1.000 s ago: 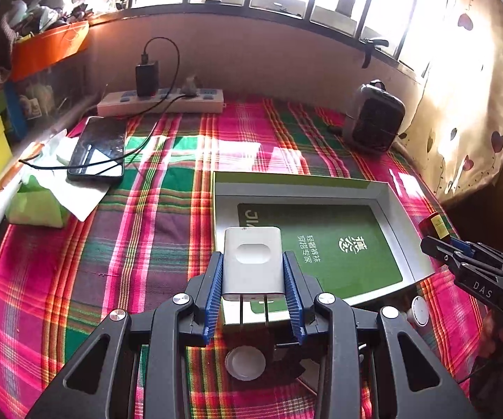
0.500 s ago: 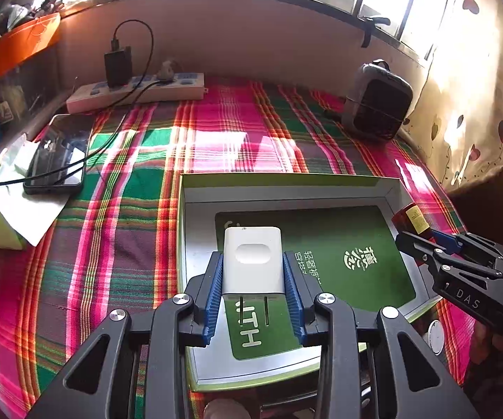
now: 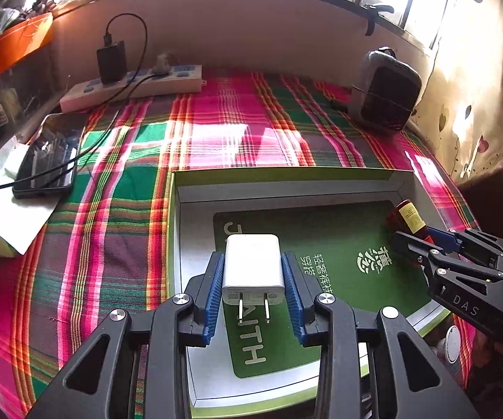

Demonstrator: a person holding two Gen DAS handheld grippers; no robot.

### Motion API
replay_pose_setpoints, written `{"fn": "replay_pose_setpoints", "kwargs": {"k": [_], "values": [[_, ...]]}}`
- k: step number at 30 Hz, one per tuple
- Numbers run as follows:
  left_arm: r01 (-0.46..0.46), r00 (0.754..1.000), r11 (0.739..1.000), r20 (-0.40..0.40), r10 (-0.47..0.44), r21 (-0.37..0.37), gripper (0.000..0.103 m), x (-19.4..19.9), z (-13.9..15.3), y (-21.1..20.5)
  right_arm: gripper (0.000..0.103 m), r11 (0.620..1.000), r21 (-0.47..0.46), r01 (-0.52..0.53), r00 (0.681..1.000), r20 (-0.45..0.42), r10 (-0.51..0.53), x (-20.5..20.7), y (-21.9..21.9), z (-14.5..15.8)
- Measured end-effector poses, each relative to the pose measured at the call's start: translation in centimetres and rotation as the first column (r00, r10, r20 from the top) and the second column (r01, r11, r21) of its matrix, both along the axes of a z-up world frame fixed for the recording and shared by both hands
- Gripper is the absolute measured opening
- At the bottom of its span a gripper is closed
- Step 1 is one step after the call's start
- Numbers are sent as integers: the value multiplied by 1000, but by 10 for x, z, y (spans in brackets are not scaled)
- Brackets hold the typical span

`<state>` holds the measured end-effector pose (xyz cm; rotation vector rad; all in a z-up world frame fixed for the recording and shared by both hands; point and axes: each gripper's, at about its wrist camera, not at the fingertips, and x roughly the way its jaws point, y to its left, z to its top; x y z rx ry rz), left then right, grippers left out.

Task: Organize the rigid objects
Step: 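Grasp the jar with the right gripper while the left gripper grasps the white charger, carry both into the tray, then open both grippers releasing jar and charger in the tray, withdraw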

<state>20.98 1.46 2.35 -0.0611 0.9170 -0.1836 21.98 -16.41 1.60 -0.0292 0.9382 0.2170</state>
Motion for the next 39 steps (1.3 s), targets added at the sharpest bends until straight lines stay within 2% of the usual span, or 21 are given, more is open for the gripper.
{"fn": "replay_pose_setpoints", "kwargs": {"k": [21, 25, 39], "values": [[5, 1000, 1000, -3, -5, 5, 33, 1, -1, -2, 33, 1000, -11, 2, 1000, 20, -2, 0, 4, -1], [4, 1000, 1000, -5, -4, 2, 33, 1, -1, -2, 36, 1000, -5, 6, 1000, 23, -6, -1, 3, 0], [-5, 999, 1000, 38, 6, -27, 45, -22, 17, 11, 45, 999, 46, 9, 998, 68, -12, -21, 1, 14]]}}
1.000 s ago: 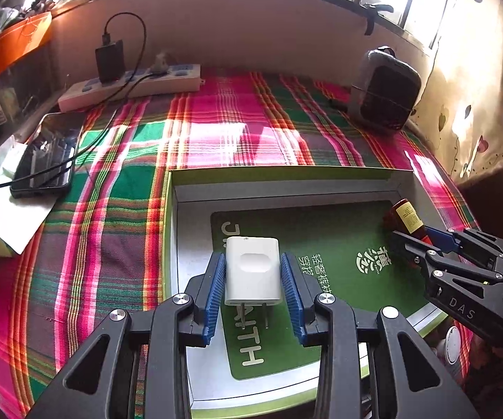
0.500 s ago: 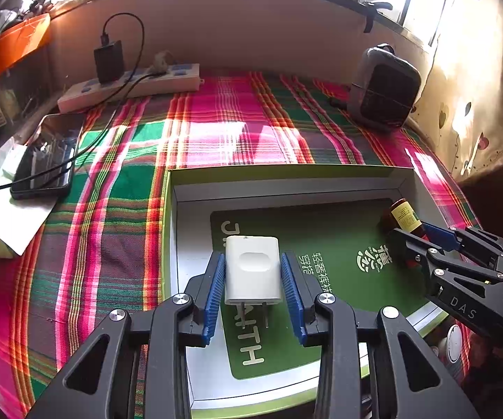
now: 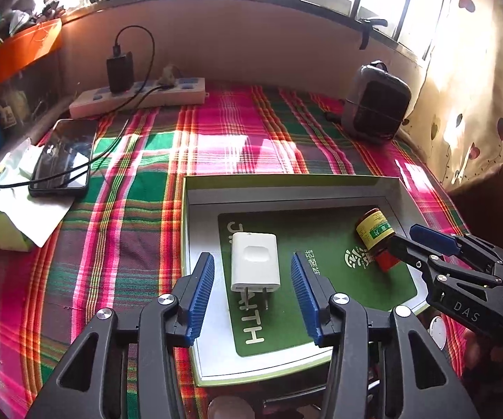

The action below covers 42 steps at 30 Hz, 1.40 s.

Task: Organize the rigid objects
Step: 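Open both grippers releasing jar and charger in the tray, withdraw, then grasp the pink clip with the right gripper while the left gripper grasps the clear round container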

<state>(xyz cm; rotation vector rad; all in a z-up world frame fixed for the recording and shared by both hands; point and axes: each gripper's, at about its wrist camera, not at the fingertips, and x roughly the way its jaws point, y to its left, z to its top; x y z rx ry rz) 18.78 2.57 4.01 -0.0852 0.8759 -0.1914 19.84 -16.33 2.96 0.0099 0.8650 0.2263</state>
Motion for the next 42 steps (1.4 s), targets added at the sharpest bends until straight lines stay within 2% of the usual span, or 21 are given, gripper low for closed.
{"fn": "replay_pose_setpoints", "kwargs": {"k": [6, 10, 18, 29, 42], "values": [[-17, 999, 1000, 33, 17, -11, 46, -19, 11, 11, 47, 1000, 17, 5, 1000, 12, -5, -14, -3, 6], [-42, 998, 998, 53, 45, -44, 46, -35, 17, 24, 47, 999, 31, 12, 999, 36, -13, -29, -6, 12], [-96, 993, 995, 64, 98, -35, 47, -71, 13, 44, 48, 997, 58, 48, 997, 62, -52, -62, -20, 18], [-135, 991, 988, 10, 136, -72, 48, -102, -11, 64, 48, 993, 87, 82, 996, 36, -86, -111, -34, 7], [-113, 994, 991, -20, 112, -77, 48, -120, -22, 62, 52, 997, 70, 19, 1000, -2, -19, -141, -2, -12]]}}
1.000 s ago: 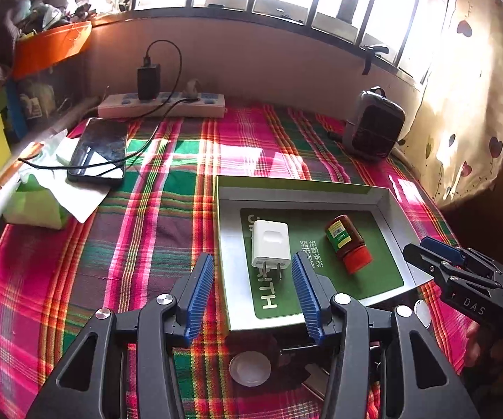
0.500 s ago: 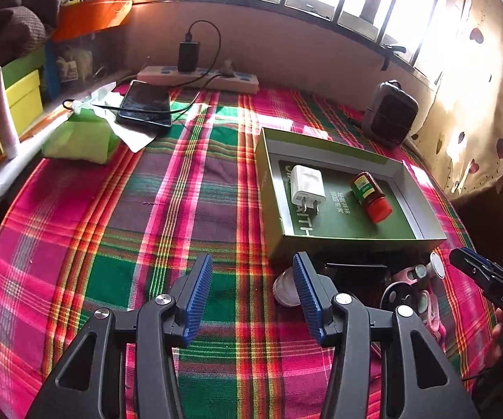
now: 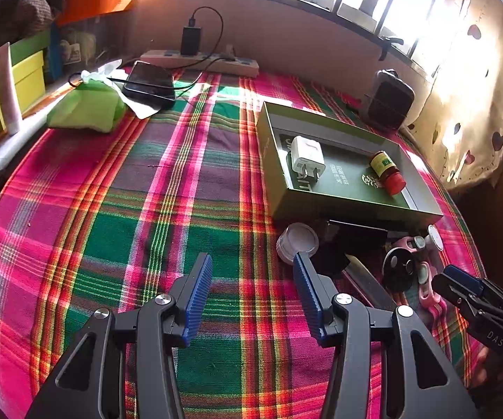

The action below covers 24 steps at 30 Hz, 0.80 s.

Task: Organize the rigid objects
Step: 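Grasp the pink clip with the right gripper while the left gripper grasps the clear round container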

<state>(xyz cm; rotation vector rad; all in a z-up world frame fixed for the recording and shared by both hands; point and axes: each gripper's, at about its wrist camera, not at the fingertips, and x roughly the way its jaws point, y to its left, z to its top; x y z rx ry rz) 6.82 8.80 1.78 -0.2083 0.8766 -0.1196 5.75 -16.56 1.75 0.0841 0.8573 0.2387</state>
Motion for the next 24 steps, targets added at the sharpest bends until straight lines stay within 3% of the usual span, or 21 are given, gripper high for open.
{"fn": "replay_pose_setpoints", "kwargs": {"k": [24], "values": [[65, 998, 998, -26, -64, 11, 48, 3, -4, -14, 52, 991, -77, 105, 994, -25, -107, 1, -5, -14]]}}
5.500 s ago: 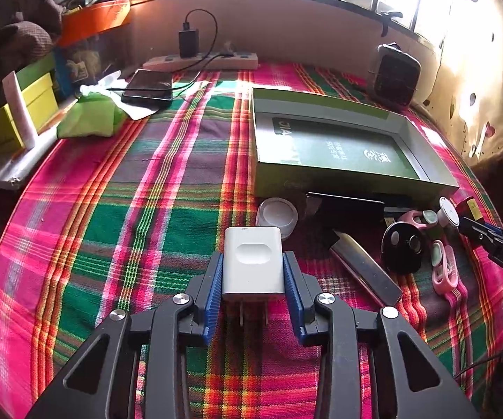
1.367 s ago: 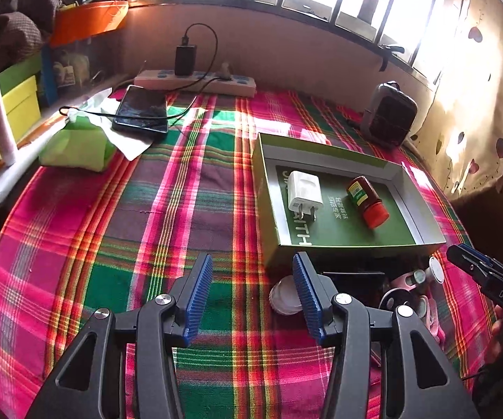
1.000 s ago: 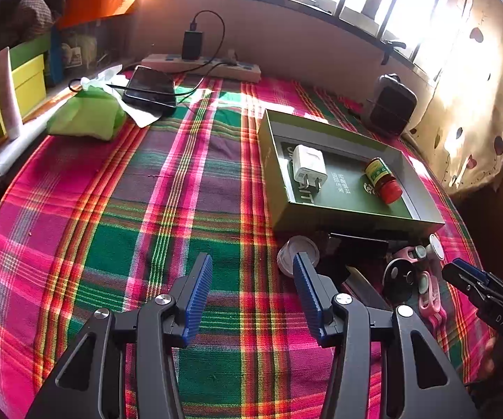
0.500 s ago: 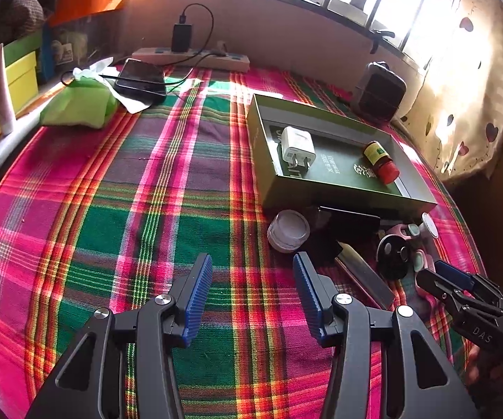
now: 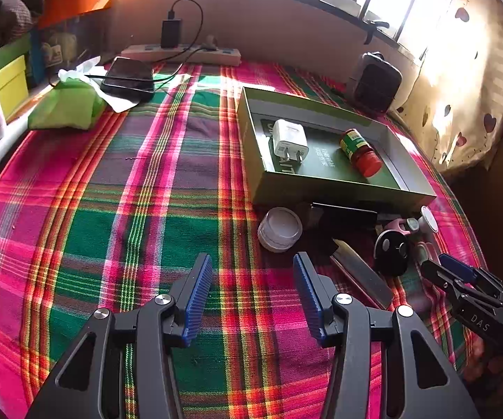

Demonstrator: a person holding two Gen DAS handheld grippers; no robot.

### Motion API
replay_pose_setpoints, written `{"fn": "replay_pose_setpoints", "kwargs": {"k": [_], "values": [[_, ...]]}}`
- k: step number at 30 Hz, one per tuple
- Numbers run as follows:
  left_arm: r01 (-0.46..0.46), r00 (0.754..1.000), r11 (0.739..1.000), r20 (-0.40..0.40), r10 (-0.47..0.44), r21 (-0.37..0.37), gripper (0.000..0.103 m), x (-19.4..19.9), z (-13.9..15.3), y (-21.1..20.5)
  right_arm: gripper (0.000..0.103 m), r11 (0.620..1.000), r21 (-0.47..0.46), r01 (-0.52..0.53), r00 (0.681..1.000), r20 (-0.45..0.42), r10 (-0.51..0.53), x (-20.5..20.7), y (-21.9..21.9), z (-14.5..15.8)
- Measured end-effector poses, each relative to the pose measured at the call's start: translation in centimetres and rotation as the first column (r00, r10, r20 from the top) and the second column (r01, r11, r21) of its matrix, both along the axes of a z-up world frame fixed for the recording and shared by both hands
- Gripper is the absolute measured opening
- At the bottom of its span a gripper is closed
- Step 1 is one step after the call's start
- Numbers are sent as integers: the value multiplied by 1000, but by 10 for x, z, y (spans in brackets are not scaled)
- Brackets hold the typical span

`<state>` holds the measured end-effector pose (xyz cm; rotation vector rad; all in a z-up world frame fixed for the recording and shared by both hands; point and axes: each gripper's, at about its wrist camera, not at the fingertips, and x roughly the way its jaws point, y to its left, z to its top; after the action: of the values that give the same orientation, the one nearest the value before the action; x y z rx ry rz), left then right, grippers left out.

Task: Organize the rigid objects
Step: 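Grasp the pink clip with the right gripper while the left gripper grasps the clear round container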

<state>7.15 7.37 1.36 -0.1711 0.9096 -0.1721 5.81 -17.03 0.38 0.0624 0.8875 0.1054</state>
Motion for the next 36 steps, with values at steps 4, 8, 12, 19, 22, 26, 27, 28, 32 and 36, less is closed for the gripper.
{"fn": "replay_pose_setpoints", "kwargs": {"k": [4, 8, 12, 19, 22, 26, 27, 28, 32, 36], "values": [[3, 1000, 1000, -5, -3, 1, 48, 3, -1, -3, 36, 1000, -15, 4, 1000, 3, -4, 0, -3, 1], [0, 1000, 1000, -10, 0, 10, 48, 7, -2, -6, 26, 1000, 4, 7, 1000, 3, -7, 1, -11, 1], [-2, 1000, 1000, -11, 2, 21, 48, 11, -2, -9, 25, 1000, 13, 1, 1000, 3, -1, 2, -16, 1], [3, 1000, 997, -2, -3, 73, 48, 21, -2, -18, 25, 1000, 11, 4, 1000, 4, -4, 2, -23, 1], [7, 1000, 994, -2, -7, 112, 48, 27, -3, -23, 25, 1000, -1, -5, 1000, 4, 5, 2, -23, 1], [8, 1000, 987, 8, -10, 161, 48, 30, -4, -28, 25, 1000, 4, -17, 1000, 2, 17, 3, -24, 1], [9, 1000, 986, 11, -11, 168, 48, 31, -4, -29, 25, 1000, 6, -18, 1000, 2, 18, 3, -25, 1], [10, 1000, 984, 11, -12, 176, 48, 31, -4, -29, 25, 1000, 8, -19, 1000, 1, 19, 4, -25, 1], [5, 1000, 981, 19, -9, 194, 48, 35, -5, -31, 25, 1000, 9, -25, 1000, 1, 25, 5, -25, 1], [0, 1000, 977, 26, -6, 212, 48, 37, -6, -33, 25, 1000, 11, -29, 1000, 1, 29, 6, -26, 0]]}}
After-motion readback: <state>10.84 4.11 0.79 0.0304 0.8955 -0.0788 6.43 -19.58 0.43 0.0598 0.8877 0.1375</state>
